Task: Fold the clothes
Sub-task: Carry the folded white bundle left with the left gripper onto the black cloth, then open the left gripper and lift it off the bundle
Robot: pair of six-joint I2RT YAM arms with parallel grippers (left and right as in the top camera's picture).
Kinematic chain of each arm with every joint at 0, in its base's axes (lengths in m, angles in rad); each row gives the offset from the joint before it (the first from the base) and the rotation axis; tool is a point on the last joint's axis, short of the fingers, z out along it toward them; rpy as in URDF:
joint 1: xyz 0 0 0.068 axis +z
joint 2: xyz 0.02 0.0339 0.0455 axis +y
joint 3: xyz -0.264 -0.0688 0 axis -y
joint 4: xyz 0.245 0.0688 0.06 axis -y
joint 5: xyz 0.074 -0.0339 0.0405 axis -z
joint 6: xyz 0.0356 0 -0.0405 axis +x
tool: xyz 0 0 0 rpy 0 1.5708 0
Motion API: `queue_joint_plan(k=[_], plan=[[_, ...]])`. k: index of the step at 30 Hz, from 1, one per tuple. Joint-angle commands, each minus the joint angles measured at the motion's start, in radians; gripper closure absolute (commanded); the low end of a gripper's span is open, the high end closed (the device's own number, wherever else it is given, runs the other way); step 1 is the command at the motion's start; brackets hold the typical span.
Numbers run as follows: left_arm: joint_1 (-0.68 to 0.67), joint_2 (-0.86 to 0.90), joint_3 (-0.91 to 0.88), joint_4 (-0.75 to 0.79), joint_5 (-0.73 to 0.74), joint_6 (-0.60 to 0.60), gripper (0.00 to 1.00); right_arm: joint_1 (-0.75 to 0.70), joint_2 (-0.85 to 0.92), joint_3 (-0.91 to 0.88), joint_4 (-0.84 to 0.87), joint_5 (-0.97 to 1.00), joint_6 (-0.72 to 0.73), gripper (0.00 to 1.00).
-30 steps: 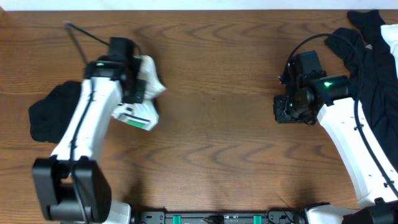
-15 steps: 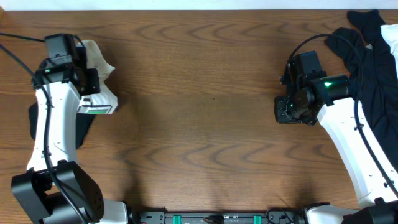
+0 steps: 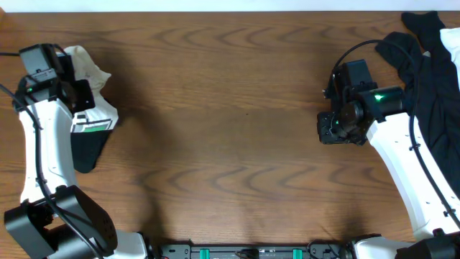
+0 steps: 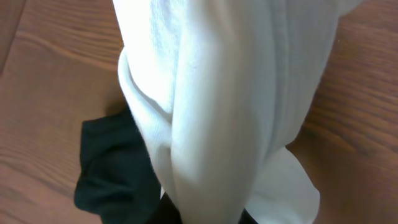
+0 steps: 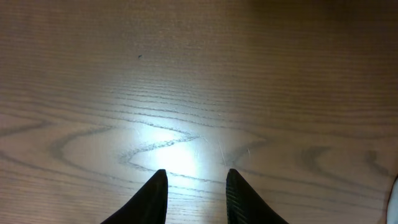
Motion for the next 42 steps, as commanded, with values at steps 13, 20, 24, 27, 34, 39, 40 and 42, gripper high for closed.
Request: queue_joint_plan(k=[13, 20, 24, 27, 34, 39, 40, 42], plan=[[0.144, 0.108, 0.027, 0.024, 0.073, -0.037, 0.94, -0.01, -0.012, 0.008, -0.016, 0.01, -0.017, 0.7], [0.225, 0.109, 0.027, 0.027, 0.073, -0.091, 0.69, -0.01, -0.012, 0.007, -0.016, 0.01, -0.017, 0.7], [0.272, 0.109, 0.027, 0.021, 0.073, -0.196, 0.02, -0.01, -0.012, 0.007, -0.016, 0.01, -0.017, 0.7], [0.308, 0.109, 0.027, 0.003, 0.073, -0.266, 0.02, -0.01, -0.012, 0.007, -0.016, 0.01, -0.017, 0.7], [0.335, 0.109, 0.027, -0.01, 0.183, -0.302, 0.02, -0.01, -0.012, 0.007, -0.008, 0.01, -0.017, 0.69], [0.322, 0.103, 0.027, -0.008, 0.417, -0.278, 0.02, -0.01, -0.012, 0.007, 0.025, 0.009, -0.016, 0.62], [0.314, 0.099, 0.027, -0.008, 0.443, -0.271, 0.02, -0.01, -0.012, 0.007, 0.035, 0.01, -0.013, 0.57], [0.291, 0.086, 0.027, -0.012, 0.475, -0.272, 0.02, -0.01, -0.012, 0.007, 0.059, 0.009, -0.013, 0.48]])
